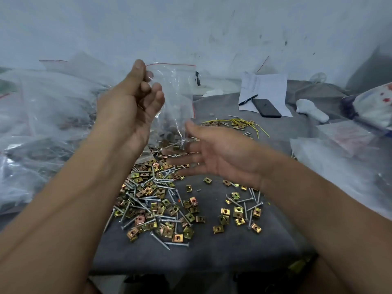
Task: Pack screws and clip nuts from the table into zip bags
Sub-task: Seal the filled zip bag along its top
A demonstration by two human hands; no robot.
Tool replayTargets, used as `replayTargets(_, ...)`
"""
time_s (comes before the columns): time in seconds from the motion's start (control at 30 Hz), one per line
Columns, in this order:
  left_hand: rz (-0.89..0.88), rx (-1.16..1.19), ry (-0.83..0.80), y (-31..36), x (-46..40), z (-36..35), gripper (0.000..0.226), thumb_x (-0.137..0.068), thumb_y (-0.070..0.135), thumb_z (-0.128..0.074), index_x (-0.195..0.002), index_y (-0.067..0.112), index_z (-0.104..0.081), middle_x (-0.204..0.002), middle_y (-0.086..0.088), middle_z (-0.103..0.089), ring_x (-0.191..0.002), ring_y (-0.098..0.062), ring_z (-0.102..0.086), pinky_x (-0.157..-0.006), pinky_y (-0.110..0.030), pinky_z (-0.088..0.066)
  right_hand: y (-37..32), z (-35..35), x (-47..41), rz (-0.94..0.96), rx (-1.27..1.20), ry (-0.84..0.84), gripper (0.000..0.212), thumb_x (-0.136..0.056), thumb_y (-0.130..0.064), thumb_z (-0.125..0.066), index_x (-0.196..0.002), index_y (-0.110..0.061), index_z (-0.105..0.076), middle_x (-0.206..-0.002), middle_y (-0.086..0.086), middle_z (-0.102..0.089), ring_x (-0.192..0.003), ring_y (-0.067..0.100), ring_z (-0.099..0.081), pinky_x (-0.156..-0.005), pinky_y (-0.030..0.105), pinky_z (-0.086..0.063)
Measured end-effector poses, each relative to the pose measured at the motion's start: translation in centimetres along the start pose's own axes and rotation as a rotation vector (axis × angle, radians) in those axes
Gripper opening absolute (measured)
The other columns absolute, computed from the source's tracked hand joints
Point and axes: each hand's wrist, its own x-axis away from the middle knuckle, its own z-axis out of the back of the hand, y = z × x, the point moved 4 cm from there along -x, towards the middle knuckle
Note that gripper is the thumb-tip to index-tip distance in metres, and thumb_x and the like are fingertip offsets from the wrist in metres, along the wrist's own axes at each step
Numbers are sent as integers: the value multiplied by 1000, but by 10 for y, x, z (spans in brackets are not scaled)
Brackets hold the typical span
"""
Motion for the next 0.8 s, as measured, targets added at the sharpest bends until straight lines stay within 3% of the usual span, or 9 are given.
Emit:
replayTargets(0.07,42,99,41,0,-1,4,27,-103,21,-69,-80,7,-67,-60,3,-58,-57,-5,-66,-59,-17,-57,-2,-13,-4,12,-81,-60,50,-107,-40,-51,-143,-6,-51,-137,27,-62,-126,40,-63,-110,57,-47)
replayTargets(0.13,64,147,73,-1,-2,6,28,-104,19,-67,-79,7,-65,-60,2,-59,-55,-6,-66,-57,-17,-57,-5,-19,-5,52,-98,-56,48,-108,-29,-49,-141,6,-49,-134,32,-61,-119,43,-64,-109,55,-49)
replayTargets(0.23,79,44,112,1,-5,11,29,-104,27,-69,-79,12,-65,-57,7,-56,-52,-4,-61,-50,-14,-51,-8,-20,-4,82,-82,-44,42,-111,-19,-42,-133,15,-51,-124,33,-67,-118,48,-65,-103,52,-54)
replayTargets(0.4,-39,-235,133,6,-8,17,28,-102,37,-70,-78,22,-68,-61,11,-51,-55,-4,-52,-51,-18,-43,-18,-11,6,129,-37,-27,40,-109,-21,-48,-128,13,-57,-119,27,-71,-107,44,-72,-88,45,-63)
replayTargets(0.57,-112,-317,118,4,-9,16,28,-99,37,-74,-76,22,-74,-66,8,-57,-61,-7,-56,-56,-23,-47,-24,-1,14,134,1,40,36,-107,-22,-52,-126,8,-60,-115,23,-74,-103,39,-75,-81,40,-64)
replayTargets(0.8,-198,-452,51,-1,-11,16,25,-98,35,-77,-82,16,-75,-72,4,-66,-69,-13,-67,-62,-26,-54,-25,16,18,150,7,282,30,-103,-20,-61,-114,7,-64,-97,24,-77,-87,39,-78,-67,37,-65)
